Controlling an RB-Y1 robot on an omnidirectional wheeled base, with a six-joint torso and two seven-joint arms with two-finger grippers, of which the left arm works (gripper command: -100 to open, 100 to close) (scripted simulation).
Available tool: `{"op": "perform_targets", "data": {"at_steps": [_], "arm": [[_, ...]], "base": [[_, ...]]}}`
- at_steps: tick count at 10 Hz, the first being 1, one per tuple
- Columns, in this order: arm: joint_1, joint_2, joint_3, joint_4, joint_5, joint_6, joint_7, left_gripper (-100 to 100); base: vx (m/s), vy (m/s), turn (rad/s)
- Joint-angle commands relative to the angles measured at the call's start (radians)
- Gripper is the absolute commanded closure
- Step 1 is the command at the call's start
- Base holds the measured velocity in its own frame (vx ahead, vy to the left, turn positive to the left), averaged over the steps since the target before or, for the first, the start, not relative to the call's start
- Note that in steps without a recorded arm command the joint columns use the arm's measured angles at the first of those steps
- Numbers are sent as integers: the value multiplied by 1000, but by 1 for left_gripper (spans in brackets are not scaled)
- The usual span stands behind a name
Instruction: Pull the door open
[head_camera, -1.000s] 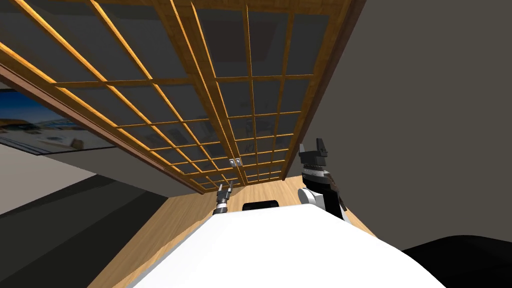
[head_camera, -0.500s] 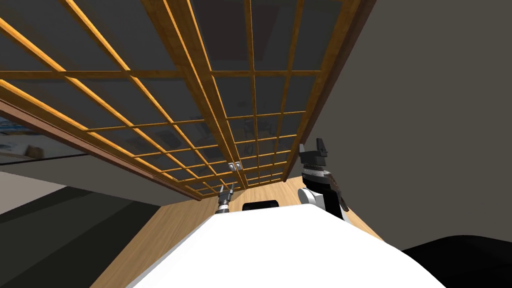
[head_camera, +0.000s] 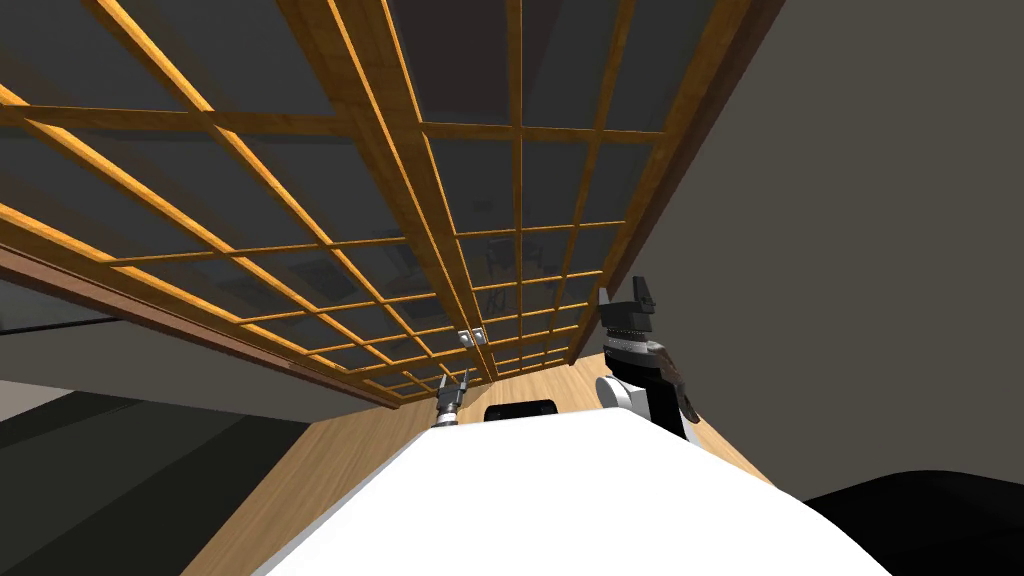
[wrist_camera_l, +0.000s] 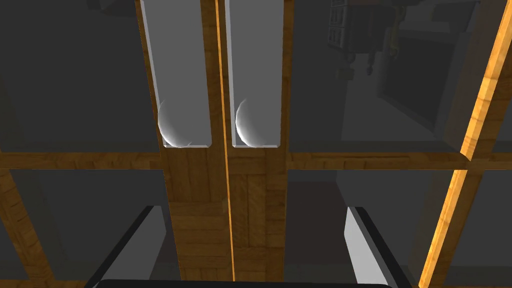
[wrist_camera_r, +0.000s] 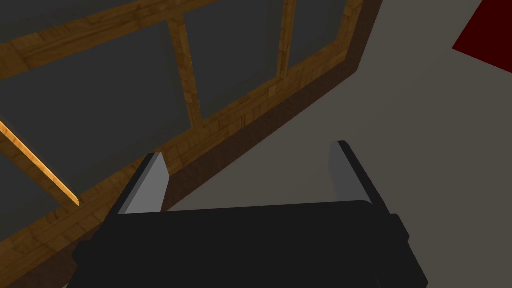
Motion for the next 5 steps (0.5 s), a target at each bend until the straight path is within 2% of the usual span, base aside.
{"op": "perform_targets", "data": {"at_steps": [1,5], "arm": [[4,12,13,25,5,-5,-3,-100],[33,50,66,66,28,5,-13,-100]], "base": [[-135,-68,-5],[-178,-79,-21]]}}
